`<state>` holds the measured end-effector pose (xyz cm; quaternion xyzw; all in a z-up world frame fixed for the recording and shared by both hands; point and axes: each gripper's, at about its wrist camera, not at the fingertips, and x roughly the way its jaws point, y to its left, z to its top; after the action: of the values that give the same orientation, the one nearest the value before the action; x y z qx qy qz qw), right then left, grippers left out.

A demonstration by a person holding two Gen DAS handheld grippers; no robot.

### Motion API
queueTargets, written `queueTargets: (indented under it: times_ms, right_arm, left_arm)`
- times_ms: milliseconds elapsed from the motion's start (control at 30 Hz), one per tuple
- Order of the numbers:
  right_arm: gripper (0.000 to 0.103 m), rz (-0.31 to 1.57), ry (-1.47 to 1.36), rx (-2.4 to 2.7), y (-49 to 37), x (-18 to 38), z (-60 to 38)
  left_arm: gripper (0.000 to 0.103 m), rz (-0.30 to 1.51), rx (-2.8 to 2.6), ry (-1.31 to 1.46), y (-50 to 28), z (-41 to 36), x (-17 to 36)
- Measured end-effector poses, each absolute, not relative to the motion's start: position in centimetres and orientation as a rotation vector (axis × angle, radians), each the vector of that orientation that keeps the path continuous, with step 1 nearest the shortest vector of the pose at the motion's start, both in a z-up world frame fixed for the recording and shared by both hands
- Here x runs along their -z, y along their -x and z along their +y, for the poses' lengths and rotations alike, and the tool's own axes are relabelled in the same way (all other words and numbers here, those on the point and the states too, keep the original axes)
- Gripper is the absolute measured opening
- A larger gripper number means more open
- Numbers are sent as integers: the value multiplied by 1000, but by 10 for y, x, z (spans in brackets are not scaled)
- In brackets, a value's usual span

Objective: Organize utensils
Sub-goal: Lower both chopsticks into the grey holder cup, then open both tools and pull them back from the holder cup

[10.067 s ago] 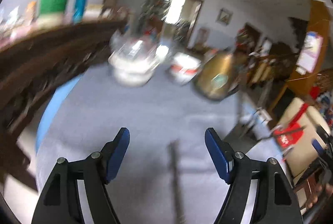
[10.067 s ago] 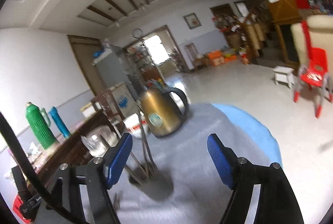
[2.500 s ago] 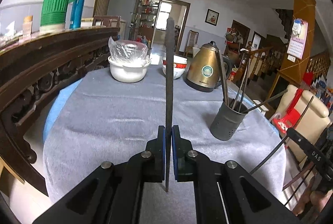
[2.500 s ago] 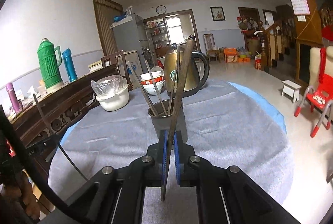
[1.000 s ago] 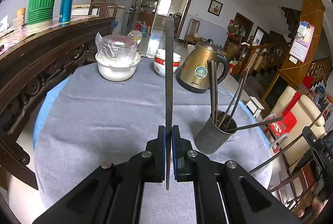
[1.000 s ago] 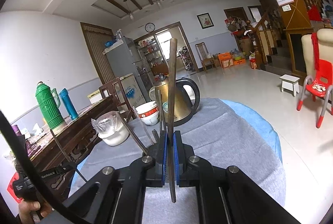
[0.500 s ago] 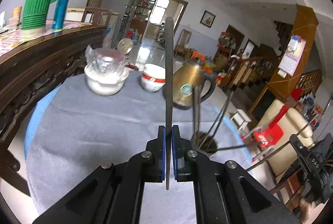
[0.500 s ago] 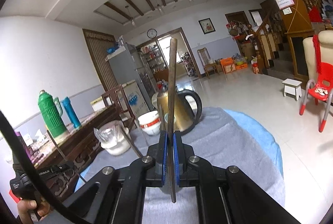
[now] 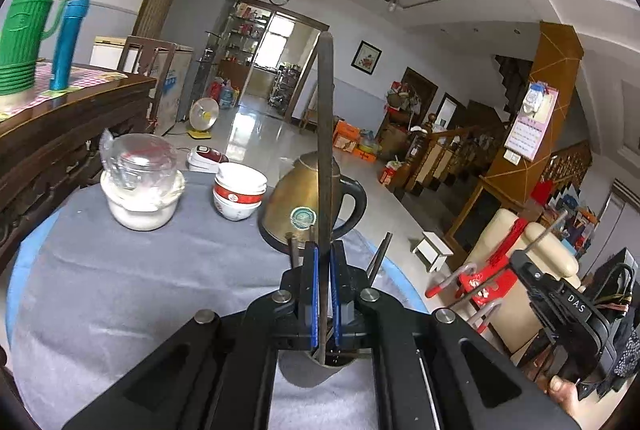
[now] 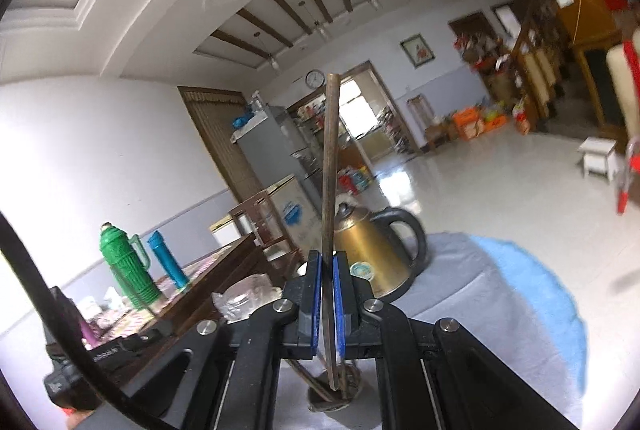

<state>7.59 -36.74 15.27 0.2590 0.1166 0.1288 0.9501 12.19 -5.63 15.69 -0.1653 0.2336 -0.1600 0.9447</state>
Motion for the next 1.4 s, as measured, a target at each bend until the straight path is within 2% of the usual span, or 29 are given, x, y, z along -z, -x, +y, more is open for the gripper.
queueTargets:
  times_ms: [500, 1000, 1233, 1300, 1333, 1400]
  right_arm:
    - [6, 380, -485, -360, -149, -109, -354]
    - [6, 452, -416, -384, -173, -81, -335]
    - [7, 541, -374, -444, -181, -65, -320]
    - [8, 571, -364, -461, -183, -60, -317]
    - [8, 576, -371, -463, -182, -59, -317]
    - [10, 572, -388, -466, -180, -60, -321]
  left_arm:
    - [6, 558, 324, 295, -171, -92, -123]
    - [6, 569, 305, 207, -182, -108, -105]
    - [6, 662, 330, 162, -189, -118, -86]
    - [13, 678, 325, 154, -189, -117, -87]
    - [22, 680, 327, 158, -188, -115, -88]
    - [33, 672, 337, 170, -183, -110, -93]
